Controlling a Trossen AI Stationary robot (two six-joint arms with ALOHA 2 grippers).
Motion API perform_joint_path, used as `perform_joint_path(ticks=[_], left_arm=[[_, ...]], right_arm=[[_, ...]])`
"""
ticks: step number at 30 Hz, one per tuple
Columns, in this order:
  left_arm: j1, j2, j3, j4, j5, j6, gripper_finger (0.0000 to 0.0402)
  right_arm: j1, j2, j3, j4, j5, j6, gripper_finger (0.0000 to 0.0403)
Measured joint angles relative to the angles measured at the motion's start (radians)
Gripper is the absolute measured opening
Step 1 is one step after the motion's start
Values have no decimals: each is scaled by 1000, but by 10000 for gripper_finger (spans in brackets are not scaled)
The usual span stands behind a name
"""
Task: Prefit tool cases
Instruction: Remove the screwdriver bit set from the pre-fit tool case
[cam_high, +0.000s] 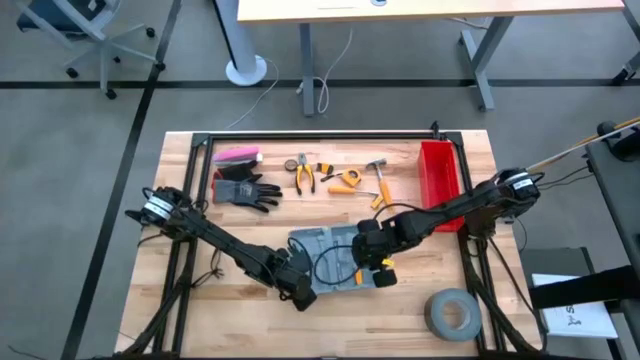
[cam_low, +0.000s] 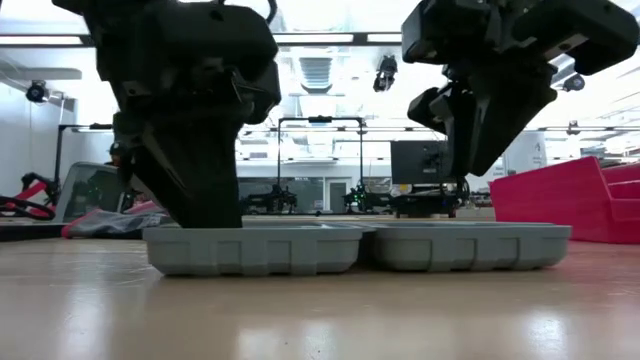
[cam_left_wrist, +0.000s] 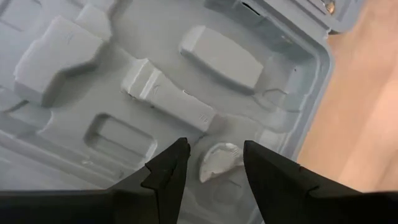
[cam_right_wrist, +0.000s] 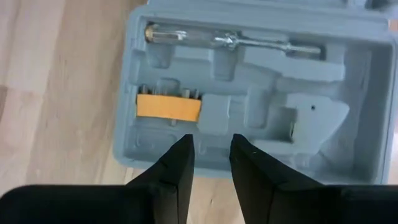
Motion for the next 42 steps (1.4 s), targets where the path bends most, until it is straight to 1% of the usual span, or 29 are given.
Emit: perform_joint_path(ticks=[8, 14, 19, 23, 28, 34, 36, 39, 42], left_arm=[[-48, 0, 0, 0, 8, -42, 165], [-53, 0, 0, -2, 8, -43, 165], [-50, -14, 0, -3, 5, -22, 165], [-50, -50, 4, 2, -43, -6, 165], [-49, -61, 11, 2, -50, -5, 165], [-49, -61, 14, 2, -19, -50, 165], [-49, -61, 14, -3, 10, -79, 165], [-44, -61, 14, -51, 35, -128, 165], [-39, -61, 14, -97, 37, -152, 165]], right_arm=[[36, 0, 0, 4, 2, 13, 77], [67, 0, 0, 22, 2, 14, 72], [91, 0, 6, 51, -1, -23, 89], [101, 0, 20, 59, -1, -65, 107], [100, 0, 28, 68, 0, -52, 125], [103, 0, 28, 72, 0, -67, 139], [103, 0, 27, 72, 0, -73, 142], [103, 21, 24, 43, 3, -79, 144], [102, 41, 20, 8, 39, -86, 141]])
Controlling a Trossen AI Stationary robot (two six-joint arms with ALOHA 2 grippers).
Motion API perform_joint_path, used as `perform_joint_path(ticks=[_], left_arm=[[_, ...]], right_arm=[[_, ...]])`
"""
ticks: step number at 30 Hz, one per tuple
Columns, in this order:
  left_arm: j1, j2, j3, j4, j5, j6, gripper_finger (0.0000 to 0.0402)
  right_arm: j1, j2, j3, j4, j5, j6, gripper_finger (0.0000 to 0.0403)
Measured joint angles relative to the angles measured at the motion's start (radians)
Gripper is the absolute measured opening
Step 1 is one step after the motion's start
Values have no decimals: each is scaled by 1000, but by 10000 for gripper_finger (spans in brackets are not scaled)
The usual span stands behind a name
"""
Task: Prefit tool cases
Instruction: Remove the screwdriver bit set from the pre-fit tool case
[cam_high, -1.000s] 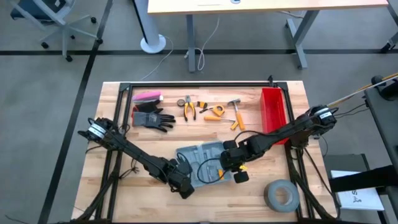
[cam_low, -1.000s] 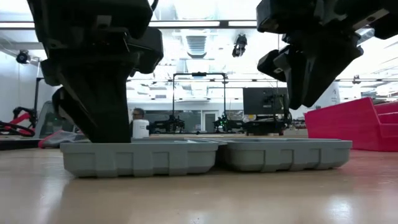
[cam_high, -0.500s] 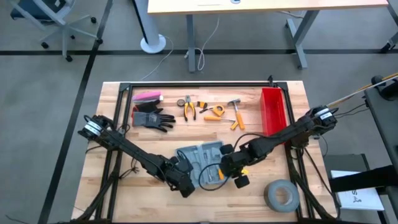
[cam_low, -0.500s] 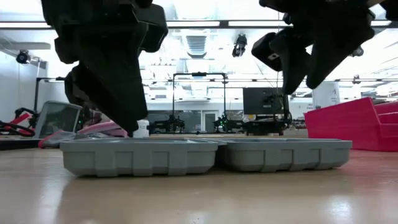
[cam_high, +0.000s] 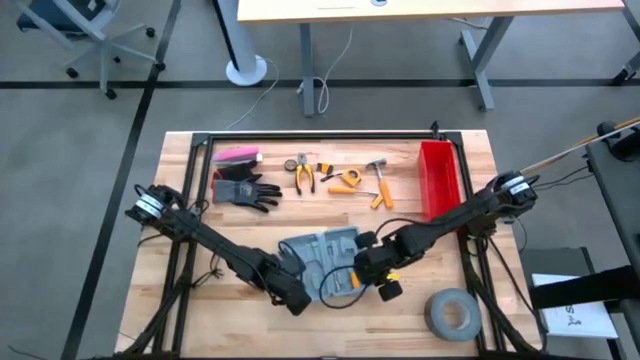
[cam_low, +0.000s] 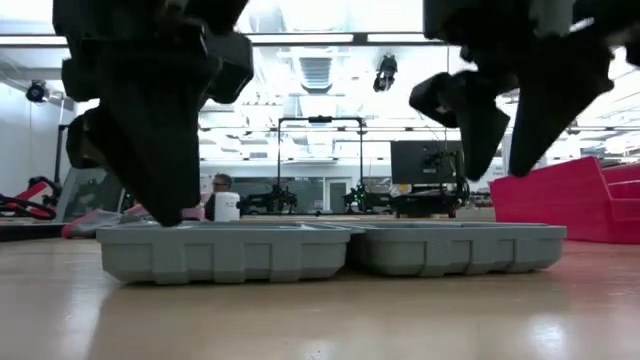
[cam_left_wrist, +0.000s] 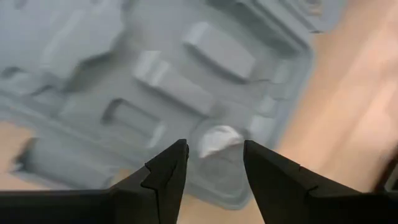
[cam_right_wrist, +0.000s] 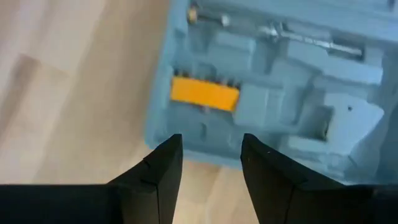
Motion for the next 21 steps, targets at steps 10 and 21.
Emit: perform_joint_path(ticks=[10, 21], left_arm=[[23, 0, -2, -185, -13, 24, 165], [57, 1, 6, -271, -89, 36, 165]], right_arm=[[-2, 2, -39, -36, 16, 15, 122], [3, 0, -28, -32, 20, 31, 117]])
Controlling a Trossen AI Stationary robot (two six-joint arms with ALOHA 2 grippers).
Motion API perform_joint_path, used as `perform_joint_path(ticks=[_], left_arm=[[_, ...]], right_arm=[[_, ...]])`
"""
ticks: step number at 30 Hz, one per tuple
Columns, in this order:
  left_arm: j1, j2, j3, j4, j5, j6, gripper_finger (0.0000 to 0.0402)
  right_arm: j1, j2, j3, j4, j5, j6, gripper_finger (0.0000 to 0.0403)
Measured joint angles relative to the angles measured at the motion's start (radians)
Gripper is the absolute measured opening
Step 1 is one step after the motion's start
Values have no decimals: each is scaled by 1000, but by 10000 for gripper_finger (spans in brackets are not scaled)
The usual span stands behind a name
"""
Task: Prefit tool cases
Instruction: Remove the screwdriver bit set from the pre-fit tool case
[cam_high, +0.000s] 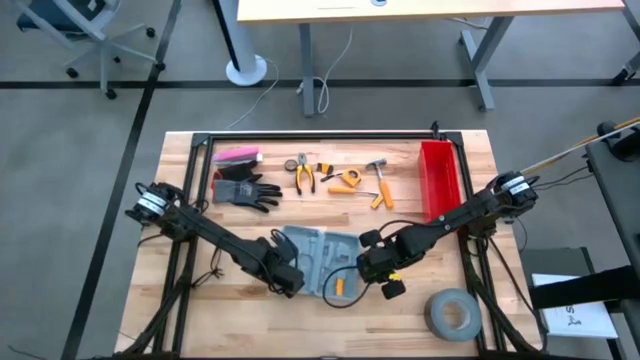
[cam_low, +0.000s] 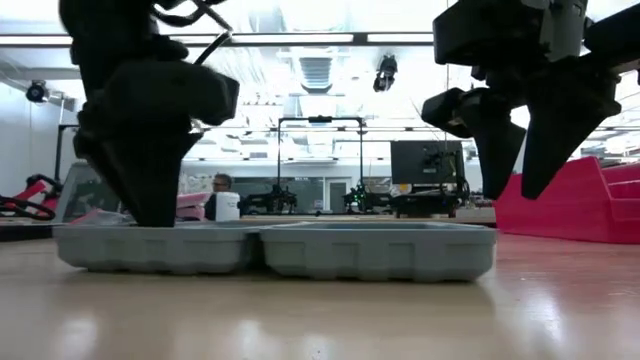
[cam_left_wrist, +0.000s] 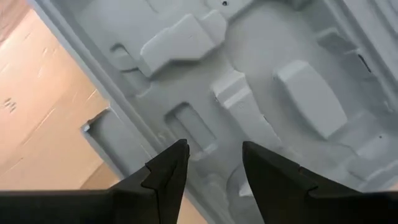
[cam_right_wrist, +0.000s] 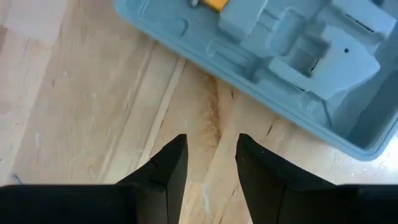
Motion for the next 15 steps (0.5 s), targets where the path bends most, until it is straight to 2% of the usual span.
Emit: perform_joint_path(ticks=[9, 15], left_arm=[[0, -3, 79, 39, 0, 30, 165], [-6, -2, 57, 35, 0, 21, 165]], right_arm=[[0, 0, 0, 75, 28, -47, 132], [7, 6, 2, 140, 28, -97, 129]])
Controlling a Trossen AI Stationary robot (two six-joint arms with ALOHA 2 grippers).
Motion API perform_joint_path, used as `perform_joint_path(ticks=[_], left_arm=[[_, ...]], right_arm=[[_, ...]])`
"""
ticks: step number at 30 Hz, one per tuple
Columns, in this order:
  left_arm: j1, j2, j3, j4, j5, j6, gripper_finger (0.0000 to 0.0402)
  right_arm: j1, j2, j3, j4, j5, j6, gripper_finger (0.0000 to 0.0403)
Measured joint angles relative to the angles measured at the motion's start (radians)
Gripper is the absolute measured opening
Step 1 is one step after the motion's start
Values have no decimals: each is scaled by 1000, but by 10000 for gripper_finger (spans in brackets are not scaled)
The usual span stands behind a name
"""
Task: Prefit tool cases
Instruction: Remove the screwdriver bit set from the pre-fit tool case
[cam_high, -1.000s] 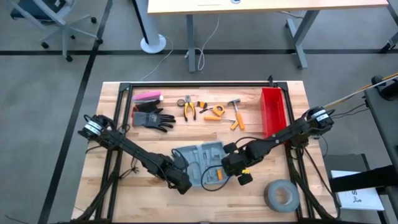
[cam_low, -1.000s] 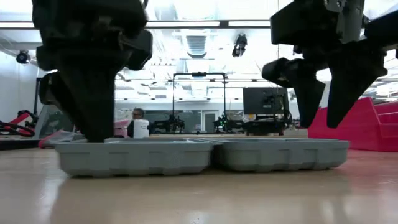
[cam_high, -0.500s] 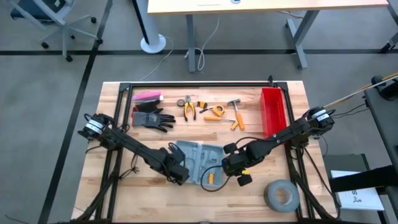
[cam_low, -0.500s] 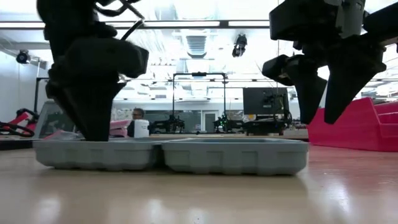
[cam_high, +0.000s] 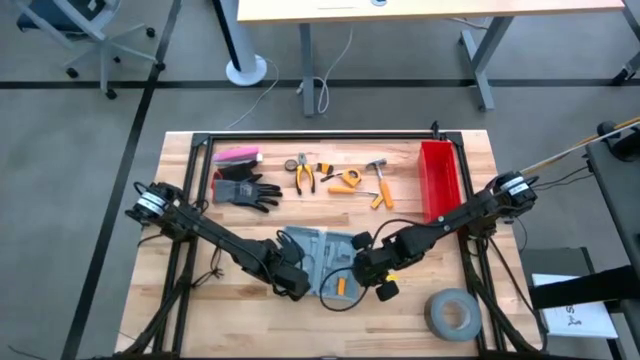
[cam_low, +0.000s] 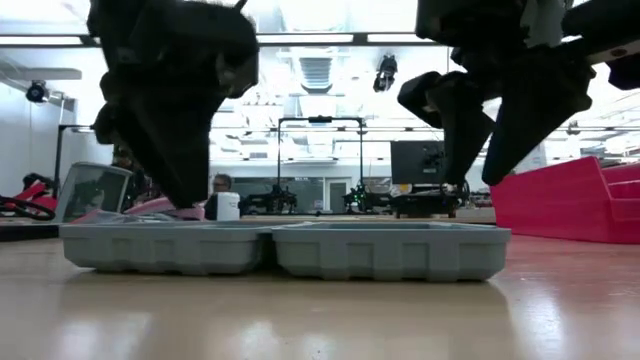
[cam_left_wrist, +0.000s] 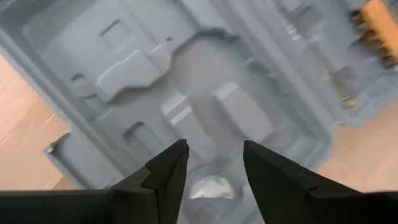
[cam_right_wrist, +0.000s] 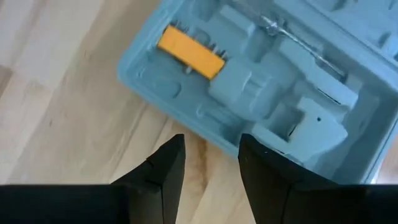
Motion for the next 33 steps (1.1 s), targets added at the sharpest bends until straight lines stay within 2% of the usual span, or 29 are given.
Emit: perform_joint_path(ticks=[11, 20, 24, 29, 33], left_arm=[[-52, -1, -37, 39, -10, -8, 165], [-154, -63, -38, 113, -224, 17, 165], [-196, -94, -39, 155, -310, 97, 165], [-225, -104, -60, 183, -342, 167, 165], [-228, -111, -129, 274, -337, 220, 165]], right_arm=[[15, 0, 46, -12, 38, -73, 143], [18, 0, 185, -205, 34, 2, 135], [22, 0, 254, -244, -19, 16, 129], [38, 12, 296, -246, -27, 13, 133], [39, 73, 333, -284, -31, 44, 142]])
